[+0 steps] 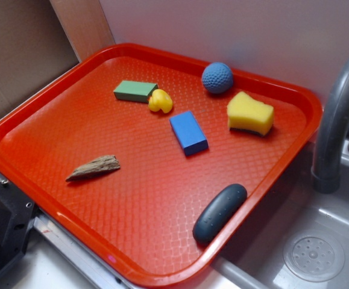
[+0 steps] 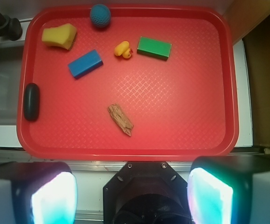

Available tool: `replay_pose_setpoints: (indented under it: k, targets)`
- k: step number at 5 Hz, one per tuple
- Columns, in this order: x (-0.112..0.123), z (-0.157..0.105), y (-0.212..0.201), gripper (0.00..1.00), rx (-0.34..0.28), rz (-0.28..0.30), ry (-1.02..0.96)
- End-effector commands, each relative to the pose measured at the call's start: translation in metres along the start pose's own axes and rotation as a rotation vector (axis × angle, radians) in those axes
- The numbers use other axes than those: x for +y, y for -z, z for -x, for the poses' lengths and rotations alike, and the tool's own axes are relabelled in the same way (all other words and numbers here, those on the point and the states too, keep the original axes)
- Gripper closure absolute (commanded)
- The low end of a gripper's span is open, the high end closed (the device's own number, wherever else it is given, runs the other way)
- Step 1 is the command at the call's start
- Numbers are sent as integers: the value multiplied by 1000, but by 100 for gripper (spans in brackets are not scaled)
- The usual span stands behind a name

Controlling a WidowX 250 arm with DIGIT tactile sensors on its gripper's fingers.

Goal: Grab the plastic pickle.

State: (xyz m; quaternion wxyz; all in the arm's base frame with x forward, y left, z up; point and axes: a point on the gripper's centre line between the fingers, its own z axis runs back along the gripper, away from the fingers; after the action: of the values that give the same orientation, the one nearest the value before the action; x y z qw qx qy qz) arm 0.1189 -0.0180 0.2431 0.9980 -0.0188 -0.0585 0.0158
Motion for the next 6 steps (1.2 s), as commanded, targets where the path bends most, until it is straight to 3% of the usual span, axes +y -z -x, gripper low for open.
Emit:
replay_pose_setpoints:
  k: [1,2,3,4,5,6]
  targets:
    - [0,0,0,0,0,0,0]
    - [-48,10,47,0,-11,176,104]
    - [-106,-5,65,0,-102,381,21]
    - [-155,-21,106,0,-103,345,60]
    - [-165,-37,132,0,-121,267,118]
    - [-165,-37,132,0,-121,267,118]
